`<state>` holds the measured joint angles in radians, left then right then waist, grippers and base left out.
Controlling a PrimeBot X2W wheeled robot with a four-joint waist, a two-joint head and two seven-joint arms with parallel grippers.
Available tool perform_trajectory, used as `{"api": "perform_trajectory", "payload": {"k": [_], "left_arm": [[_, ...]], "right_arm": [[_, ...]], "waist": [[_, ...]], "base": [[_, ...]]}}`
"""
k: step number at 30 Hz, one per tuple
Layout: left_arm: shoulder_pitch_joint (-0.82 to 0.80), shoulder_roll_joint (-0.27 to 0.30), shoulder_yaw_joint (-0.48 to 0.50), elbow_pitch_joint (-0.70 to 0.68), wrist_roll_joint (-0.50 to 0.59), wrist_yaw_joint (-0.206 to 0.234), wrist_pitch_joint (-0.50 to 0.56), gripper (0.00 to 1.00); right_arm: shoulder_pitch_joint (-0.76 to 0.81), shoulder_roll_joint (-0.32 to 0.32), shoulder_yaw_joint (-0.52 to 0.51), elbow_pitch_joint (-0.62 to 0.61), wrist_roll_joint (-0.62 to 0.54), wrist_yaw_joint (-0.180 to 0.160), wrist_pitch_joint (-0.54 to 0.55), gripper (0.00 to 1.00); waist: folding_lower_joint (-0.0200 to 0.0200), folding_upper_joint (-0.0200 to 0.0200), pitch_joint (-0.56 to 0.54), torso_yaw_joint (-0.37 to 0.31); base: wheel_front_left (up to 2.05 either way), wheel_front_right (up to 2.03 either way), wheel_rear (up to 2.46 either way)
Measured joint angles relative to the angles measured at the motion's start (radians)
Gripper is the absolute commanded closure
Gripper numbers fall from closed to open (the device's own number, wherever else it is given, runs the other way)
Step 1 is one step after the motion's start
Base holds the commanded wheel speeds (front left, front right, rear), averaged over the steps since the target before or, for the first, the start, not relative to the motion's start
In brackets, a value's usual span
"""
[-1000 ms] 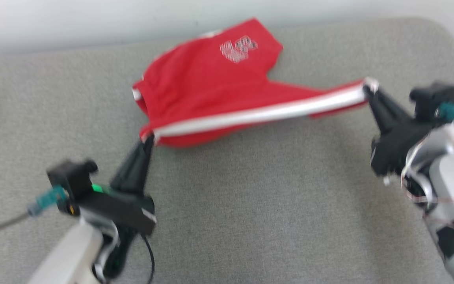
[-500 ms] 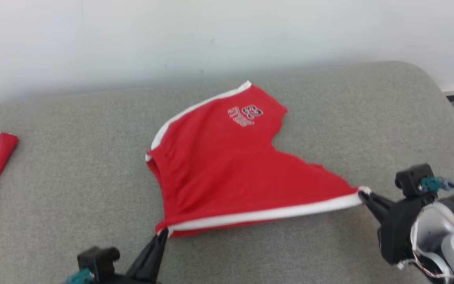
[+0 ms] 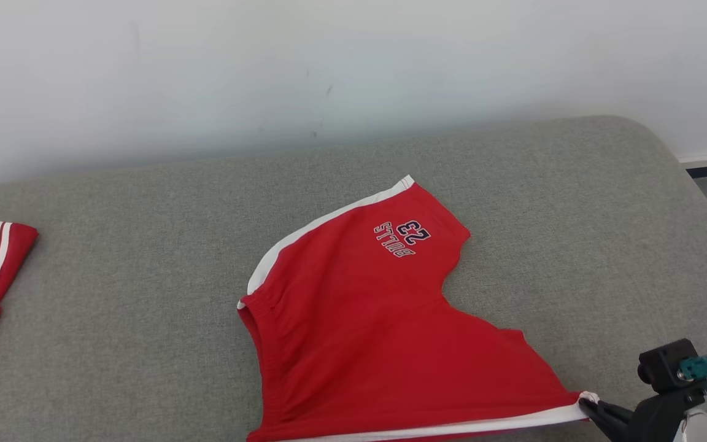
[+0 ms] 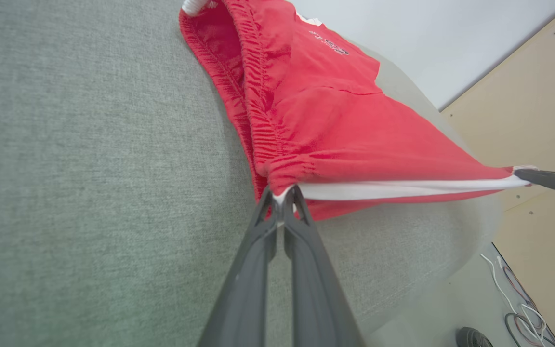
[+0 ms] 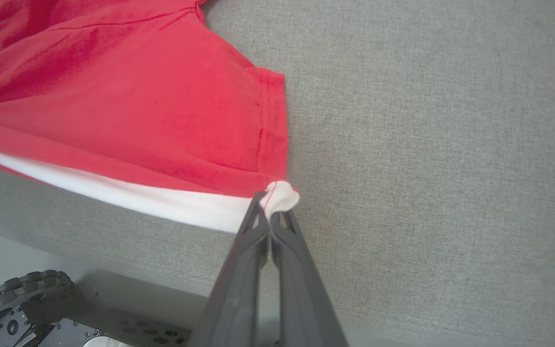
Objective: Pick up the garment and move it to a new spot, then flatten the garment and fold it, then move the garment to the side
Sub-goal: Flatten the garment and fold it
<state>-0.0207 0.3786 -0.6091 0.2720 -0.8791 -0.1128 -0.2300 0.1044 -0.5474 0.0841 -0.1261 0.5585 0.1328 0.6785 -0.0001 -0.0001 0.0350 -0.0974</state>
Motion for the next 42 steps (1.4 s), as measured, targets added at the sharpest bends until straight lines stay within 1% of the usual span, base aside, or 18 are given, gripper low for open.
{"api": "perform_trajectory", "payload": {"k": [3, 6, 10, 14, 17, 20, 26, 30, 34, 35, 36, 41, 42], "left_arm": [[0.027, 0.015, 0.001, -0.036, -0.001, 0.018, 0.007, 1.00], [0.035, 0.016, 0.007, -0.072, -0.013, 0.020, 0.007, 1.00], [-0.005, 0.007, 0.026, -0.101, -0.029, 0.021, 0.007, 1.00], [-0.078, -0.008, 0.039, -0.099, -0.029, 0.025, 0.012, 1.00], [-0.135, -0.036, 0.046, -0.086, -0.039, 0.023, 0.013, 1.00], [-0.202, -0.054, 0.048, -0.053, -0.034, 0.022, 0.021, 1.00], [-0.345, -0.103, 0.058, 0.024, -0.008, 0.046, 0.021, 1.00], [-0.427, -0.140, 0.064, 0.074, 0.004, 0.060, 0.020, 1.00], [-0.500, -0.170, 0.069, 0.116, 0.012, 0.069, 0.016, 1.00], [-0.500, -0.170, 0.069, 0.116, 0.012, 0.069, 0.016, 1.00], [-0.544, -0.190, 0.071, 0.146, 0.015, 0.078, 0.015, 1.00], [-0.612, -0.218, 0.076, 0.182, 0.016, 0.086, 0.015, 1.00], [-0.612, -0.218, 0.076, 0.182, 0.016, 0.086, 0.015, 1.00]], "right_arm": [[0.052, 0.030, -0.044, -0.060, -0.012, 0.000, 0.026, 1.00], [0.050, 0.039, -0.076, -0.104, -0.044, 0.000, 0.011, 1.00], [-0.020, 0.036, -0.060, -0.098, -0.073, 0.000, -0.024, 1.00], [-0.144, 0.012, -0.011, -0.044, -0.113, 0.000, -0.078, 1.00], [-0.262, -0.013, 0.045, 0.028, -0.144, -0.001, -0.123, 1.00], [-0.381, -0.032, 0.115, 0.114, -0.153, -0.001, -0.164, 1.00], [-0.621, -0.060, 0.243, 0.295, -0.162, -0.001, -0.253, 1.00], [-0.766, -0.071, 0.304, 0.413, -0.165, -0.001, -0.329, 1.00], [-0.880, -0.052, 0.349, 0.521, -0.187, -0.001, -0.375, 1.00], [-0.880, -0.052, 0.349, 0.521, -0.187, -0.001, -0.375, 1.00], [-0.944, -0.033, 0.378, 0.596, -0.190, -0.001, -0.402, 1.00], [-1.038, 0.000, 0.405, 0.695, -0.199, -0.001, -0.454, 1.00], [-1.038, 0.000, 0.405, 0.695, -0.199, -0.001, -0.454, 1.00]], "waist": [[-0.0001, 0.0000, -0.001, 0.005], [0.0000, 0.0000, 0.004, 0.008], [0.0001, 0.0000, 0.015, 0.018], [0.0001, 0.0001, 0.029, 0.030], [0.0001, 0.0001, 0.048, 0.039], [0.0002, 0.0001, 0.073, 0.048], [0.0003, 0.0001, 0.138, 0.074], [0.0003, 0.0002, 0.188, 0.096], [0.0004, 0.0002, 0.238, 0.121], [0.0004, 0.0002, 0.238, 0.121], [0.0004, 0.0003, 0.272, 0.143], [0.0004, 0.0002, 0.319, 0.182], [0.0004, 0.0002, 0.319, 0.182]], "base": [[0.00, 0.00, 0.00], [0.00, 0.00, 0.00], [0.00, 0.00, 0.00], [0.00, 0.00, 0.00], [0.00, 0.00, 0.00], [0.00, 0.00, 0.00], [0.00, 0.00, 0.00], [0.00, 0.00, 0.00], [0.00, 0.00, 0.00], [0.00, 0.00, 0.00], [0.00, 0.00, 0.00], [0.00, 0.00, 0.00], [0.00, 0.00, 0.00]]}}
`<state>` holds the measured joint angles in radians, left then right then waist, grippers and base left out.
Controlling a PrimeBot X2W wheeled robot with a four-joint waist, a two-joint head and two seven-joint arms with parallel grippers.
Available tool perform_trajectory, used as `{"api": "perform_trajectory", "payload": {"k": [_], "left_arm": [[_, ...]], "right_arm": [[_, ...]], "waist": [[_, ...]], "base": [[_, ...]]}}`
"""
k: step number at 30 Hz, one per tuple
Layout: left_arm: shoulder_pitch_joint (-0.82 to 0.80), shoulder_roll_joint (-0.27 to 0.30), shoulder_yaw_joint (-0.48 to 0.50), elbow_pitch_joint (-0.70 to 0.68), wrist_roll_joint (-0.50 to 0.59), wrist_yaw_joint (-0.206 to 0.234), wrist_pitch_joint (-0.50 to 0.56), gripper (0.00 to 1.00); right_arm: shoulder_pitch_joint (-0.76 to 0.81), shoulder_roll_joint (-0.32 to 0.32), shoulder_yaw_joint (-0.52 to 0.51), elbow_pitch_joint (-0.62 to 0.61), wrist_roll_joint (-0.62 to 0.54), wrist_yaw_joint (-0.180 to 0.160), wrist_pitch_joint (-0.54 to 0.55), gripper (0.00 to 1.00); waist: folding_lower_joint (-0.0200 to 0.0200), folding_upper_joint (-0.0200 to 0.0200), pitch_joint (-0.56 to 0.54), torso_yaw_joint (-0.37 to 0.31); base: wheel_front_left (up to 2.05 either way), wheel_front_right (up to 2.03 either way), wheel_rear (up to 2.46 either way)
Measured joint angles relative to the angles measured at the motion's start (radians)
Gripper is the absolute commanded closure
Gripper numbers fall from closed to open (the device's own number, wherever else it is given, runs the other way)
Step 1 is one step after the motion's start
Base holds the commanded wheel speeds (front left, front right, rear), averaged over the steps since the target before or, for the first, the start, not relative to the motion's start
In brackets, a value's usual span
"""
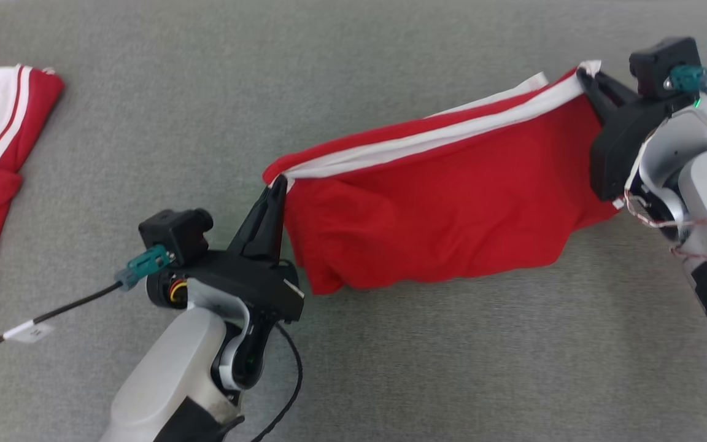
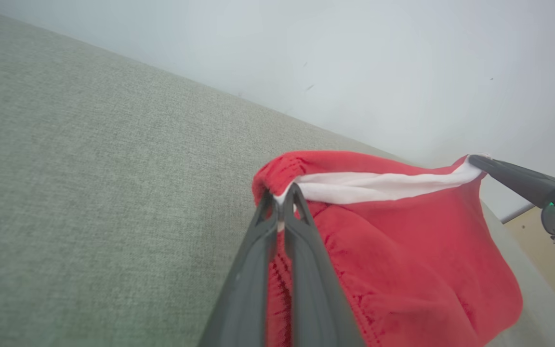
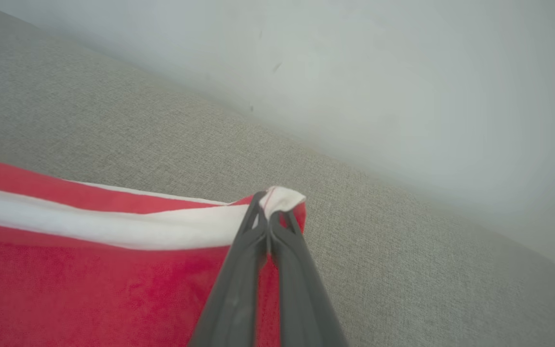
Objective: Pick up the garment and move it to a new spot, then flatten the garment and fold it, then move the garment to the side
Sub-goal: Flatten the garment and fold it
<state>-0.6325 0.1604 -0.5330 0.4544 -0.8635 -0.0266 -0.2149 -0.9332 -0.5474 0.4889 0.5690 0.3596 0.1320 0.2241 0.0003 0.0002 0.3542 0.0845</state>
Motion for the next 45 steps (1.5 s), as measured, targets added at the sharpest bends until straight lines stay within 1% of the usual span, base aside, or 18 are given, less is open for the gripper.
{"api": "perform_trajectory", "payload": {"k": [2, 3, 4, 7, 11, 14, 17, 19, 23, 27, 30, 33, 36, 37, 40, 45], "left_arm": [[-0.021, -0.011, -0.002, 0.013, 0.001, 0.000, 0.000, 1.00], [-0.030, -0.015, -0.005, 0.019, 0.002, -0.001, 0.000, 0.82], [-0.037, -0.018, -0.010, 0.023, 0.008, -0.005, -0.001, 0.00], [-0.051, -0.026, -0.023, 0.041, 0.020, -0.010, -0.004, 0.00], [-0.053, -0.025, -0.020, 0.056, 0.037, -0.007, -0.022, 0.00], [-0.049, -0.012, -0.007, 0.050, 0.066, 0.007, -0.033, 0.00], [-0.023, 0.013, 0.008, 0.026, 0.108, 0.026, -0.043, 0.00], [0.008, 0.033, 0.014, 0.001, 0.148, 0.037, -0.045, 0.00], [0.087, 0.068, 0.043, -0.100, 0.275, 0.073, -0.048, 0.00], [0.216, 0.077, 0.105, -0.221, 0.384, 0.108, -0.048, 0.00], [0.322, 0.069, 0.152, -0.288, 0.444, 0.119, -0.048, 0.00], [0.417, 0.052, 0.191, -0.319, 0.476, 0.119, -0.048, 0.00], [0.479, 0.032, 0.219, -0.339, 0.511, 0.105, -0.048, 0.00], [0.492, 0.024, 0.229, -0.345, 0.519, 0.102, -0.048, 0.00], [0.523, 0.005, 0.262, -0.352, 0.545, 0.088, -0.048, 0.00], [0.544, -0.026, 0.305, -0.357, 0.577, 0.059, -0.048, 0.00]], "right_arm": [[-0.033, 0.012, 0.007, 0.042, -0.001, 0.000, -0.020, 1.00], [-0.045, 0.021, 0.007, 0.063, 0.000, 0.000, -0.029, 1.00], [-0.055, 0.029, 0.007, 0.080, 0.001, 0.000, -0.039, 0.00], [-0.076, 0.049, 0.016, 0.123, 0.001, 0.000, -0.062, 0.00], [-0.102, 0.052, 0.012, 0.163, 0.000, 0.000, -0.113, 0.00], [-0.111, 0.053, -0.002, 0.192, 0.006, 0.000, -0.132, 0.00], [-0.115, 0.053, -0.027, 0.216, 0.021, 0.000, -0.129, 0.00], [-0.113, 0.053, -0.044, 0.234, 0.035, 0.000, -0.107, 0.00], [-0.079, 0.054, -0.075, 0.267, 0.096, 0.000, -0.005, 0.00], [-0.032, 0.052, -0.107, 0.290, 0.144, 0.000, 0.103, 0.00], [0.008, 0.051, -0.128, 0.295, 0.157, 0.000, 0.150, 0.00], [0.039, 0.055, -0.151, 0.311, 0.159, 0.000, 0.182, 0.00], [0.058, 0.073, -0.181, 0.337, 0.150, 0.000, 0.195, 0.00], [0.064, 0.084, -0.201, 0.346, 0.158, 0.000, 0.195, 0.00], [0.068, 0.104, -0.212, 0.366, 0.141, 0.000, 0.207, 0.00], [0.059, 0.129, -0.206, 0.383, 0.114, -0.005, 0.275, 0.00]], "waist": [[0.0000, 0.0001, 0.016, 0.015], [0.0000, 0.0000, 0.023, 0.021], [0.0000, 0.0001, 0.029, 0.028], [-0.0001, 0.0000, 0.043, 0.045], [-0.0001, 0.0001, 0.043, 0.055], [-0.0003, 0.0000, 0.029, 0.052], [-0.0003, 0.0000, 0.007, 0.046], [-0.0004, 0.0000, -0.009, 0.042], [-0.0004, 0.0000, -0.044, 0.037], [-0.0005, -0.0001, -0.077, 0.038], [-0.0006, -0.0002, -0.094, 0.047], [-0.0005, -0.0002, -0.098, 0.064], [-0.0005, -0.0002, -0.092, 0.083], [-0.0005, -0.0002, -0.089, 0.090], [-0.0005, -0.0002, -0.077, 0.111], [-0.0006, -0.0003, -0.066, 0.138]], "base": [[0.00, 0.00, 0.00], [0.00, 0.00, 0.00], [0.00, 0.00, 0.00], [0.00, 0.00, 0.00], [0.00, 0.00, 0.00], [0.00, 0.00, 0.00], [0.00, 0.00, 0.00], [0.00, 0.00, 0.00], [0.00, 0.00, 0.00], [0.00, 0.00, 0.00], [0.00, 0.00, 0.00], [0.00, 0.00, 0.00], [0.00, 0.00, 0.00], [0.00, 0.00, 0.00], [0.00, 0.00, 0.00], [0.00, 0.00, 0.00]]}}
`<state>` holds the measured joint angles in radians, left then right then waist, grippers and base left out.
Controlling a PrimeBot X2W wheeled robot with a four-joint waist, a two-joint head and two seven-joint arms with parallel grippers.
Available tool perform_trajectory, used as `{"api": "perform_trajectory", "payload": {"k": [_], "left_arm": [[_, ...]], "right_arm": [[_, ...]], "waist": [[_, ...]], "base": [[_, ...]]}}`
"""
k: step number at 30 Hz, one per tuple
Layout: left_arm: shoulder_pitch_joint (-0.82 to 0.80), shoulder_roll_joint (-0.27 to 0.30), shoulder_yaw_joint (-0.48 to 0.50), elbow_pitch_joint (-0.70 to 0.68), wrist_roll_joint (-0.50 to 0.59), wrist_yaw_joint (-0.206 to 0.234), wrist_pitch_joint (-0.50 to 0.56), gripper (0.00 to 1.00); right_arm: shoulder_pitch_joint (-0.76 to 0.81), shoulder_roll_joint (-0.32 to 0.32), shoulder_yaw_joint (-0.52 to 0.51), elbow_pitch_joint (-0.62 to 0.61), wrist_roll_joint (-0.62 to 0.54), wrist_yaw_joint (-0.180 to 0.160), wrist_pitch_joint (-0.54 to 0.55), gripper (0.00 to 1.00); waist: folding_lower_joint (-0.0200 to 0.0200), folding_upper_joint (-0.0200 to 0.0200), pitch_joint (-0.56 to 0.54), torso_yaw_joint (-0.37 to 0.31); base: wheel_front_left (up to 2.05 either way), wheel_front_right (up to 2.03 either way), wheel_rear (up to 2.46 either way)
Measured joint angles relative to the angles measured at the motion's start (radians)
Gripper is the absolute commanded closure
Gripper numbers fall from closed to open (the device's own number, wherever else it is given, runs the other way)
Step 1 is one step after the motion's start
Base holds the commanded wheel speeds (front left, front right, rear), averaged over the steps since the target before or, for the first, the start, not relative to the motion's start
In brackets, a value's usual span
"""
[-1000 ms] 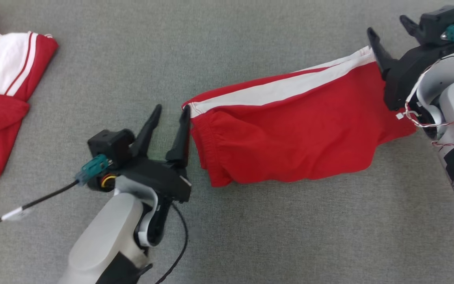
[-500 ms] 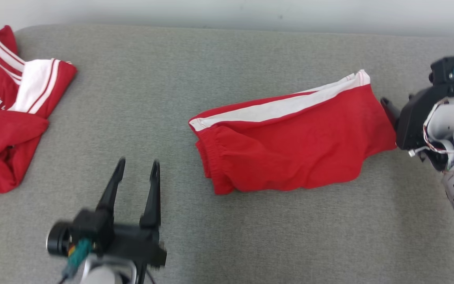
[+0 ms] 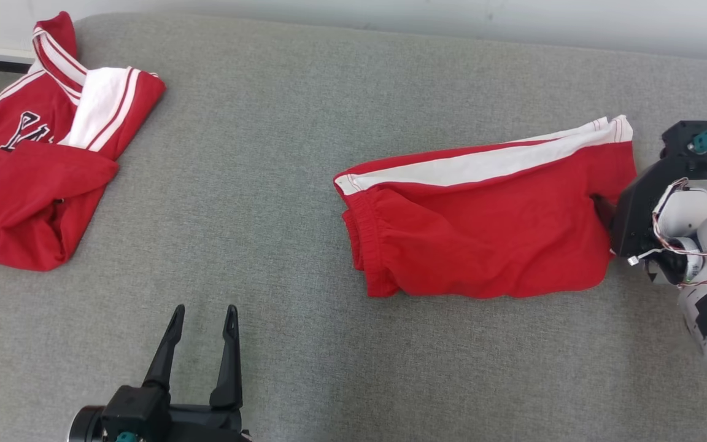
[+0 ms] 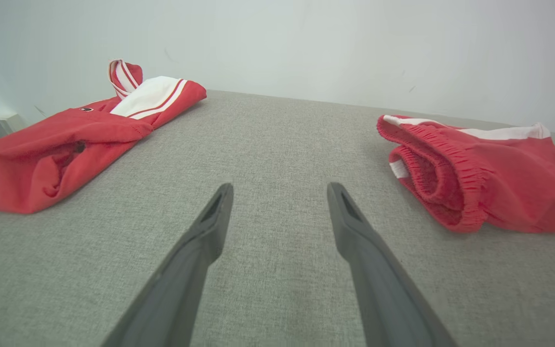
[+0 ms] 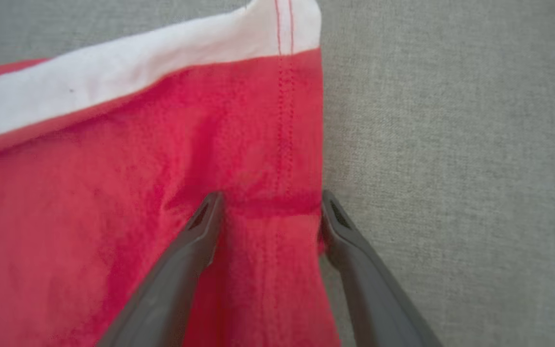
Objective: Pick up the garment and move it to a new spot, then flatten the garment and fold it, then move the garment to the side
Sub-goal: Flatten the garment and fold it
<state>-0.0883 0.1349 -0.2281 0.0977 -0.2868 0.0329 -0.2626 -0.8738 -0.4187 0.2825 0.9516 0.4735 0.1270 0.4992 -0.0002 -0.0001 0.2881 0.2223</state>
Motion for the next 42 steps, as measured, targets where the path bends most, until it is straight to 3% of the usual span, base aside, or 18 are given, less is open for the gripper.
{"api": "perform_trajectory", "payload": {"k": [3, 4, 5, 10, 19, 24, 28, 36, 42], "left_arm": [[0.009, -0.015, 0.021, 0.006, 0.006, -0.019, 0.000, 0.00], [0.012, -0.019, 0.027, 0.010, 0.011, -0.026, 0.000, 0.00], [0.015, -0.025, 0.030, 0.014, 0.013, -0.035, 0.000, 0.00], [0.017, -0.043, 0.044, 0.036, 0.031, -0.060, 0.000, 0.00], [0.027, -0.064, 0.069, 0.059, 0.046, -0.087, 0.000, 0.00], [0.038, -0.070, 0.076, 0.071, 0.048, -0.096, 0.000, 0.00], [0.039, -0.075, 0.075, 0.082, 0.048, -0.104, 0.000, 0.00], [0.049, -0.080, 0.075, 0.092, 0.049, -0.111, 0.000, 0.00], [0.048, -0.081, 0.082, 0.102, 0.047, -0.113, 0.000, 0.00]], "right_arm": [[0.013, 0.010, 0.023, -0.021, 0.001, -0.002, 0.039, 0.04], [0.022, 0.009, 0.036, -0.035, -0.002, -0.002, 0.041, 0.80], [0.033, 0.008, 0.039, -0.045, -0.002, -0.002, 0.041, 1.00], [0.071, -0.012, 0.010, -0.070, -0.029, 0.006, -0.026, 1.00], [0.143, -0.115, -0.182, -0.066, -0.189, 0.005, -0.172, 1.00], [0.169, -0.129, -0.246, -0.123, -0.273, 0.005, -0.201, 1.00], [0.188, -0.080, -0.229, -0.220, -0.307, 0.005, -0.184, 1.00], [0.305, 0.077, -0.106, -0.472, -0.289, 0.005, -0.080, 1.00], [0.322, 0.167, -0.049, -0.489, -0.285, 0.005, -0.005, 1.00]], "waist": [[0.0000, -0.0001, -0.009, 0.001], [0.0001, 0.0000, -0.013, -0.002], [0.0000, 0.0000, -0.016, -0.006], [0.0002, 0.0000, -0.027, -0.033], [0.0003, 0.0001, -0.074, -0.080], [0.0003, 0.0002, -0.103, -0.106], [0.0002, 0.0001, -0.125, -0.116], [0.0002, 0.0001, -0.154, -0.105], [0.0003, 0.0002, -0.145, -0.104]], "base": [[0.00, 0.00, 0.00], [0.00, 0.00, 0.00], [0.00, 0.00, 0.00], [0.00, 0.00, 0.00], [0.00, 0.00, 0.00], [0.00, 0.00, 0.00], [0.00, 0.00, 0.00], [0.00, 0.00, 0.00], [0.00, 0.00, 0.00]]}}
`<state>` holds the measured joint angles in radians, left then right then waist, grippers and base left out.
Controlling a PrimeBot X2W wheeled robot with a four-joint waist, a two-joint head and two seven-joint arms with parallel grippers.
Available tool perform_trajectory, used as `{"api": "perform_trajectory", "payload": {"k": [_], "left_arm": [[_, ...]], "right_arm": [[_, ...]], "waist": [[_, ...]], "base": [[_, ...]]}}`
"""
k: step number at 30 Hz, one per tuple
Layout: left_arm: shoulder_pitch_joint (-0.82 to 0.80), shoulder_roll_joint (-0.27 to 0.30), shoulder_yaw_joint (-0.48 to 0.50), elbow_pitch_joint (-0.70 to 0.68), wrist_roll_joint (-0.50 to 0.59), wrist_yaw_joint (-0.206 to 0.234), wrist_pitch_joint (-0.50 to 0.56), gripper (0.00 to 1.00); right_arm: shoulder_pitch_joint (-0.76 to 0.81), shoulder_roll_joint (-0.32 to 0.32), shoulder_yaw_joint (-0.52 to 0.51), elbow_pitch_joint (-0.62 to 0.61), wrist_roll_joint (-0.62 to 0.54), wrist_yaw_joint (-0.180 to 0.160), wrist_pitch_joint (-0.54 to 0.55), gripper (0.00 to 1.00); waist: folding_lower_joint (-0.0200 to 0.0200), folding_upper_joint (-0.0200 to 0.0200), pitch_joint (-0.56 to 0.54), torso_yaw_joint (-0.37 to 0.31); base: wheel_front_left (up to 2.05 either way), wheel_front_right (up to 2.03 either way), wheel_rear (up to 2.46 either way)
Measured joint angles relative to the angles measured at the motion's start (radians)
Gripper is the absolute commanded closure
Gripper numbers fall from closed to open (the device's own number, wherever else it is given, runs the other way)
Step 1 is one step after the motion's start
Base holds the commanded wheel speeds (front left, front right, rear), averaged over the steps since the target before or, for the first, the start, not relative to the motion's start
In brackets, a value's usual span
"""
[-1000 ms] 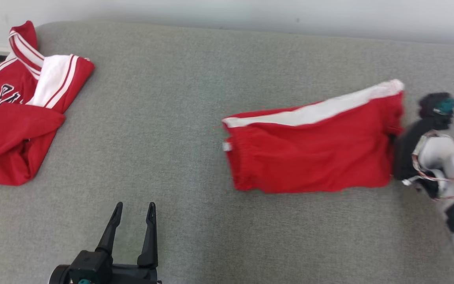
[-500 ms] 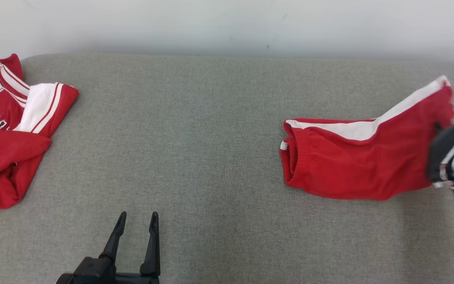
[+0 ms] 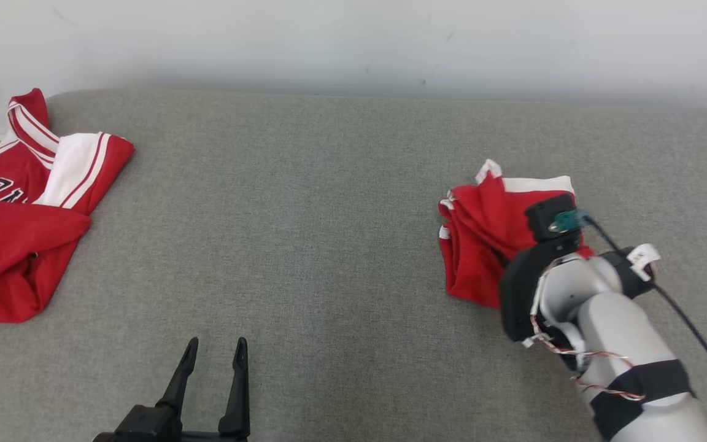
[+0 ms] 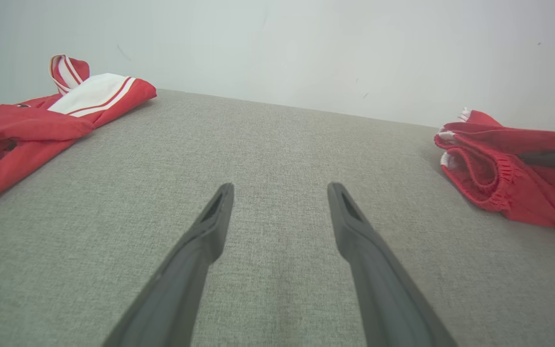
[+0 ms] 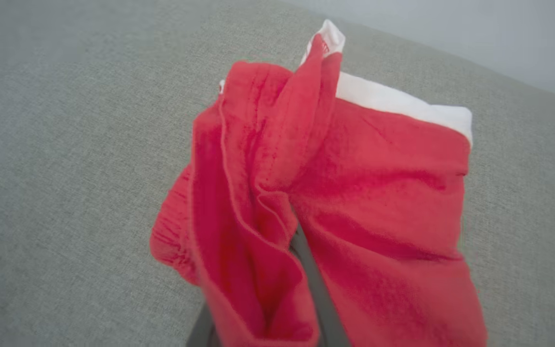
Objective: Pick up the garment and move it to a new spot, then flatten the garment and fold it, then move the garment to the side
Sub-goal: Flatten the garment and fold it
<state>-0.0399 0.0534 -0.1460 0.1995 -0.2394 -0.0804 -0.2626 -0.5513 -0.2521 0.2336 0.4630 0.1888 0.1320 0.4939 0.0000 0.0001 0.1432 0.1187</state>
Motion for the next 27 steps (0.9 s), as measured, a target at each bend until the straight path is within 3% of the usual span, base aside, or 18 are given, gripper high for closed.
{"api": "perform_trajectory", "payload": {"k": [3, 4, 5, 9, 13, 18, 21, 22, 23, 24, 27], "left_arm": [[-0.002, -0.001, -0.004, 0.007, -0.001, -0.005, 0.000, 0.00], [-0.003, -0.001, -0.007, 0.008, -0.001, -0.005, 0.000, 0.00], [-0.003, -0.001, -0.008, 0.009, -0.002, -0.007, 0.000, 0.00], [-0.002, -0.002, -0.012, 0.016, -0.004, -0.007, 0.000, 0.00], [0.012, -0.002, -0.008, 0.018, -0.004, -0.007, 0.000, 0.00], [0.025, -0.002, -0.011, 0.018, -0.006, -0.007, 0.000, 0.00], [0.026, -0.002, -0.015, 0.017, -0.006, -0.007, 0.000, 0.00], [0.026, -0.002, -0.016, 0.016, -0.007, -0.007, 0.000, 0.00], [0.026, -0.002, -0.017, 0.015, -0.007, -0.007, 0.000, 0.00], [0.026, -0.002, -0.018, 0.011, -0.007, -0.007, 0.000, 0.00], [0.018, -0.002, -0.026, 0.007, -0.007, -0.009, 0.000, 0.00]], "right_arm": [[-0.001, 0.041, 0.012, 0.021, -0.010, 0.000, 0.008, 0.99], [-0.001, 0.053, 0.019, 0.024, -0.006, 0.000, 0.011, 0.38], [0.000, 0.062, 0.022, 0.024, 0.005, 0.000, 0.011, 0.00], [0.011, 0.068, 0.009, -0.028, 0.072, 0.000, -0.015, 0.00], [0.038, 0.020, -0.071, -0.114, 0.096, 0.000, -0.042, 0.00], [0.104, -0.016, -0.234, -0.175, 0.020, 0.000, -0.087, 0.00], [0.145, -0.020, -0.277, -0.180, -0.049, 0.000, -0.132, 0.00], [0.157, -0.017, -0.278, -0.179, -0.081, 0.000, -0.148, 0.53], [0.163, -0.012, -0.274, -0.173, -0.102, 0.000, -0.161, 0.82], [0.164, -0.006, -0.268, -0.159, -0.114, 0.000, -0.179, 1.00], [0.149, -0.007, -0.221, -0.093, -0.145, 0.000, -0.225, 1.00]], "waist": [[0.0000, 0.0001, 0.002, 0.007], [0.0000, 0.0000, 0.001, 0.010], [-0.0001, 0.0000, 0.000, 0.012], [0.0000, 0.0000, -0.011, 0.018], [-0.0001, 0.0000, -0.029, 0.016], [-0.0001, 0.0000, -0.052, 0.009], [-0.0001, 0.0000, -0.059, 0.008], [-0.0001, 0.0000, -0.059, 0.008], [-0.0002, 0.0000, -0.057, 0.008], [-0.0001, 0.0000, -0.054, 0.008], [-0.0001, 0.0000, -0.036, 0.010]], "base": [[0.00, 0.00, 0.00], [0.00, 0.00, 0.00], [0.00, 0.00, 0.00], [0.00, 0.00, 0.00], [0.00, 0.00, 0.00], [0.00, 0.00, 0.00], [0.00, 0.00, 0.00], [0.00, 0.00, 0.00], [0.00, 0.00, 0.00], [0.00, 0.00, 0.00], [0.00, 0.00, 0.00]]}}
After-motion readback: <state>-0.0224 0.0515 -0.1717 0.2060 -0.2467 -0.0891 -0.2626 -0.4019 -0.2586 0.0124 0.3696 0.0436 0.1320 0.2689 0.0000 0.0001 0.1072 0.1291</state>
